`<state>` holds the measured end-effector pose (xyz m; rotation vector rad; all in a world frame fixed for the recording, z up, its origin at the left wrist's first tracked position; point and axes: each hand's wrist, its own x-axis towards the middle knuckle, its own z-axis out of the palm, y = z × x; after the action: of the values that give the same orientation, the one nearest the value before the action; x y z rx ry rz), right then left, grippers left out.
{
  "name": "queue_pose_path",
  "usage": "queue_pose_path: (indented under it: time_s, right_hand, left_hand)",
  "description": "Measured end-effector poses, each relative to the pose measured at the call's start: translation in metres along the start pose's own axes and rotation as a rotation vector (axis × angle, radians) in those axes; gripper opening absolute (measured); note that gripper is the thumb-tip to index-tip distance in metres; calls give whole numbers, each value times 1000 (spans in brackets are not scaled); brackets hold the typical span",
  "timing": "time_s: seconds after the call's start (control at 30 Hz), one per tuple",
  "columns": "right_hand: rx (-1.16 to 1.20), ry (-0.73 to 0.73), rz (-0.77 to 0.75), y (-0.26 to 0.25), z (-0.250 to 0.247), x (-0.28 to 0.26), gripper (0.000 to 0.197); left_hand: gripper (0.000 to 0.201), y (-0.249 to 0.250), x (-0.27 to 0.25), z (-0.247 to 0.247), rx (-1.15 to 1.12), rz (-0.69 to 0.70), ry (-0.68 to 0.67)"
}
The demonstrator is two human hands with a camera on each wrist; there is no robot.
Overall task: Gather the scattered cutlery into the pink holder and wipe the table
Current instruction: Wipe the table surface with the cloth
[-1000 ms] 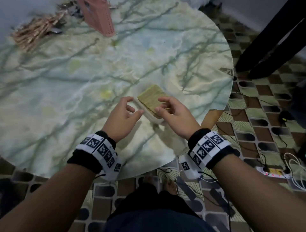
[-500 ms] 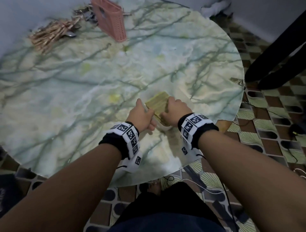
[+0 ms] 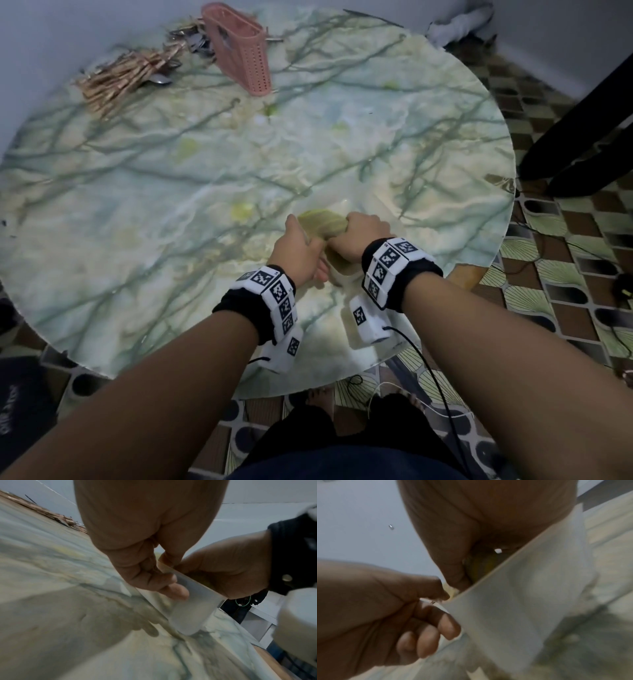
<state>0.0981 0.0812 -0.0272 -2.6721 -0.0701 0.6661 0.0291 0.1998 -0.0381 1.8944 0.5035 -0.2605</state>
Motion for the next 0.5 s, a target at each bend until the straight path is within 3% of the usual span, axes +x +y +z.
queue_pose_path:
  time_s: [0.13, 0.27, 0.33, 0.4, 0.5]
  right_hand:
    - [470, 90, -113, 13, -12, -1, 29]
    - [687, 142, -131, 43, -36, -2, 34]
    - [808, 132, -145, 63, -52, -7, 32]
    - [914, 122, -159, 89, -68, -12, 32]
    - [1005, 109, -168, 134, -93, -23, 32]
  left_hand:
    - [55, 3, -2, -1, 50, -48, 30]
    - [82, 11, -9, -3, 243, 69, 415]
    - [73, 26, -17, 6, 200, 206, 550]
    - [58, 44, -24, 25, 169, 323, 539]
    - [51, 74, -32, 65, 80, 412, 411]
